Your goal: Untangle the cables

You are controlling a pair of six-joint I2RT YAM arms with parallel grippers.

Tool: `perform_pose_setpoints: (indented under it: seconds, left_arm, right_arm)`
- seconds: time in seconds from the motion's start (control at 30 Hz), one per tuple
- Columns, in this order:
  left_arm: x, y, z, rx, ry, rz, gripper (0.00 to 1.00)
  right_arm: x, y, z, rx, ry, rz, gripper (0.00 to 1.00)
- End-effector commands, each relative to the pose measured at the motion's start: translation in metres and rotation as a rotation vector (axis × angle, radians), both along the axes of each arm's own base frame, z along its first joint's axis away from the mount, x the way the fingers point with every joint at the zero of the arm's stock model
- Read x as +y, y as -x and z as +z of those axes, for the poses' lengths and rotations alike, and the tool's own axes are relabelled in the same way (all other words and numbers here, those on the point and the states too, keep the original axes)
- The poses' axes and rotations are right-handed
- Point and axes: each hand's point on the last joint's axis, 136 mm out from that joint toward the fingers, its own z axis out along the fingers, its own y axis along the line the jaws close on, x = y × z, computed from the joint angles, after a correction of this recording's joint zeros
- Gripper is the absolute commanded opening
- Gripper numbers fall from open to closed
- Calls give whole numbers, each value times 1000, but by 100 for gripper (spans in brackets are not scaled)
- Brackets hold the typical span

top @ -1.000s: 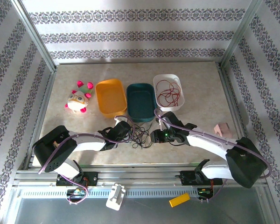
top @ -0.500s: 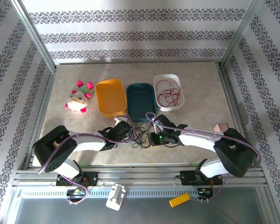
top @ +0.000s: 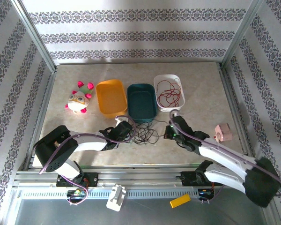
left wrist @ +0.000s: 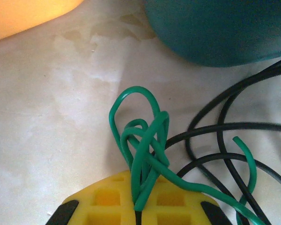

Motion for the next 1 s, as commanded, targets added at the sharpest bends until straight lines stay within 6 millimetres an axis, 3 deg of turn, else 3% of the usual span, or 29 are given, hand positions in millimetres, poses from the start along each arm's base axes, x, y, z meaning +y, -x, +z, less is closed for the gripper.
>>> perform_pose_setpoints:
  seconds: [0.0,0.27,0.43,0.57,0.73,0.97]
  left_arm:
    - [51,23,-43,128,-214,69,0]
    - [59,23,-46,133,-250,105,0]
    - [65,24,-46,132,-270,135,0]
    - [70,25,-46,123,-273,154,0]
    - [77,28,-44,117,-280,171,0]
    - [87,34,-45,112,-293,200,0]
  right_arm:
    - [-60,10,-11,6,63,-244,2]
    - [-130,39,-11,24,-2,-525,0]
    - [-162,57,-8,46,15,-673,0]
    - [-178,59,0,43,16,-745,0]
    - [-194,51,28,-8,33,-781,0]
    - [-218,40,89,-125,70,-820,0]
